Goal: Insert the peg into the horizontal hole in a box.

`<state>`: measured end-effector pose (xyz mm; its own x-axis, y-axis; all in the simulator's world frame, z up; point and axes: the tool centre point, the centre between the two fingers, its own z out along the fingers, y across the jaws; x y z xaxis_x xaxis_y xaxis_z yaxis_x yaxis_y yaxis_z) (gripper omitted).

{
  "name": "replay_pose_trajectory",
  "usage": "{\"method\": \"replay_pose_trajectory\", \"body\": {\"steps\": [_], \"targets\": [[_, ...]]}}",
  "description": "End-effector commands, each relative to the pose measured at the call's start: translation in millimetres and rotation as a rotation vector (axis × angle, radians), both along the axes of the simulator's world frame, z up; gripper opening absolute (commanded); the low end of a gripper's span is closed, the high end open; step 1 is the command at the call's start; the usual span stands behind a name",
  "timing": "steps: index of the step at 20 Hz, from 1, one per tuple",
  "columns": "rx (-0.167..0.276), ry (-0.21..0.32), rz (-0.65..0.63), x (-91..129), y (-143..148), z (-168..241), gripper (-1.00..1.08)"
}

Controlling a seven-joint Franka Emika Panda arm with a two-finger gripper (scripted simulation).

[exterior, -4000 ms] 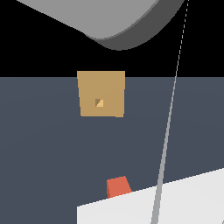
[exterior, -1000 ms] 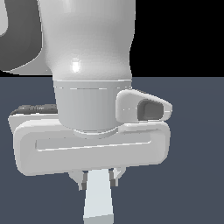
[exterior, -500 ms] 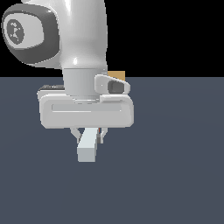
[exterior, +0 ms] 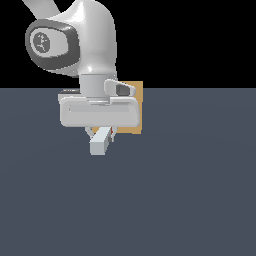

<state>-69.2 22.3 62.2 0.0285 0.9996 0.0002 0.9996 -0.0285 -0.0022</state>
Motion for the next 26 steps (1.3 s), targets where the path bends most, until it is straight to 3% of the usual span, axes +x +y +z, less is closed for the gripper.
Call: {"method": "replay_pose_trajectory", "body": {"steps": [1,9,26], "targets": [[0.0,-0.002,-0.014,-1.3,14.1,3.0,-1.0],[0.0,-0.002,-0.032,-3.0,37.3,6.2,-1.0],[0.0,-0.002,-0.033,-0.7,41.7,6.0,-1.0]]}}
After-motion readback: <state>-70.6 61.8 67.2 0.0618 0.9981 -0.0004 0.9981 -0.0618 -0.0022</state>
